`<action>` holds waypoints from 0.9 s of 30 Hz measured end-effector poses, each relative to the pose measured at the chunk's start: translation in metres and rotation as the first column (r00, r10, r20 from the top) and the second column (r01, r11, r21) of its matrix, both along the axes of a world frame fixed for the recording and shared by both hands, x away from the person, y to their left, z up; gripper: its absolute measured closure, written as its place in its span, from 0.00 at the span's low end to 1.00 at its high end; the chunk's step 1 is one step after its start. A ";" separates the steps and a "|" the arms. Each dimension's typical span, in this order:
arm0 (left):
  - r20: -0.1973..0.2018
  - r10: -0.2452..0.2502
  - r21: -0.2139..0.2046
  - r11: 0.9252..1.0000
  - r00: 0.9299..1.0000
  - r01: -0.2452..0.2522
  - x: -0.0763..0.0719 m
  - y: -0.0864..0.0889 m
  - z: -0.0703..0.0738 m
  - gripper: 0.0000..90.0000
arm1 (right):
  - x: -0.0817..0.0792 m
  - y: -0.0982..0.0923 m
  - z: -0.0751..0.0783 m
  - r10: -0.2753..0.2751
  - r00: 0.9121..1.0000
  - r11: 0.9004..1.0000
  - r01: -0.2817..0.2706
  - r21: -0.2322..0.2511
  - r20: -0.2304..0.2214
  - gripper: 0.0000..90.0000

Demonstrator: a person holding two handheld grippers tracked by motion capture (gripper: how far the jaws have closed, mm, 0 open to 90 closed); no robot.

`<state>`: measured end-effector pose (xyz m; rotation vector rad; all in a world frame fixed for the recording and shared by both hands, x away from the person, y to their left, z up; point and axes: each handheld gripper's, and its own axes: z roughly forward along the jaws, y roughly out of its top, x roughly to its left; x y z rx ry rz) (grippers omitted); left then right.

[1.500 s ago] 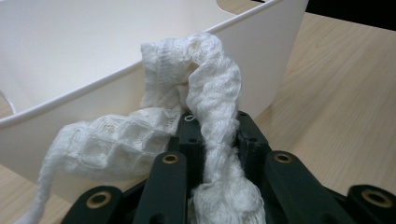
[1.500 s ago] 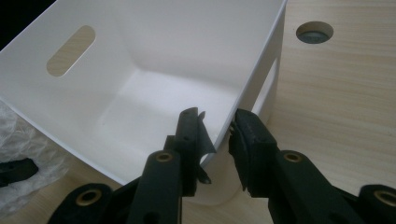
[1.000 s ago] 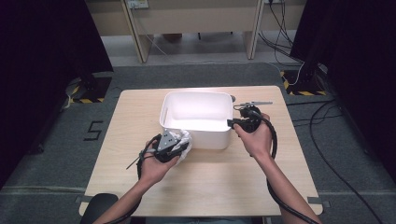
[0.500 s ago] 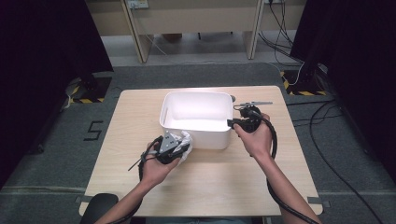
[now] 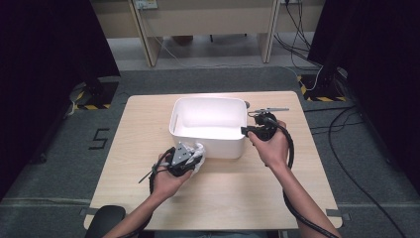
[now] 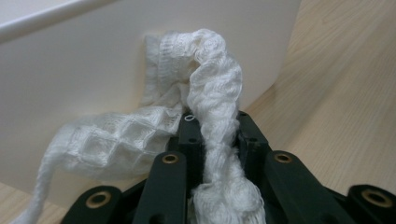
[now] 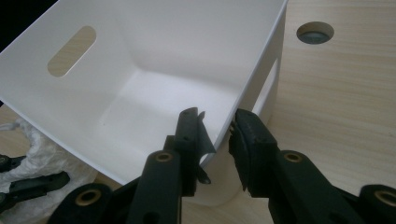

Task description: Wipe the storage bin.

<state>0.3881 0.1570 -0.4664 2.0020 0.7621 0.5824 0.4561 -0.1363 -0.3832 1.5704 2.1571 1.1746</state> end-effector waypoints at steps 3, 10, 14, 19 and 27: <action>0.004 0.000 0.003 1.000 1.000 0.000 0.000 0.000 -0.002 0.84 | 0.000 0.000 0.000 0.000 1.000 1.000 0.000 0.000 -0.001 0.80; -0.001 0.001 0.015 1.000 1.000 -0.001 0.001 -0.002 -0.009 0.84 | 0.000 0.000 0.000 -0.001 1.000 1.000 0.001 0.001 0.000 0.80; -0.003 -0.001 0.021 1.000 1.000 0.001 0.002 -0.003 -0.014 0.84 | 0.000 0.000 0.000 -0.001 1.000 1.000 0.001 0.001 0.001 0.80; -0.011 0.002 0.025 1.000 1.000 -0.001 0.003 -0.003 -0.020 0.84 | 0.000 0.000 0.000 -0.001 1.000 1.000 0.001 0.001 0.001 0.80; -0.016 0.002 0.032 0.999 1.000 -0.001 0.005 -0.005 -0.023 0.84 | 0.000 0.000 0.000 -0.002 1.000 1.000 0.002 0.000 0.001 0.79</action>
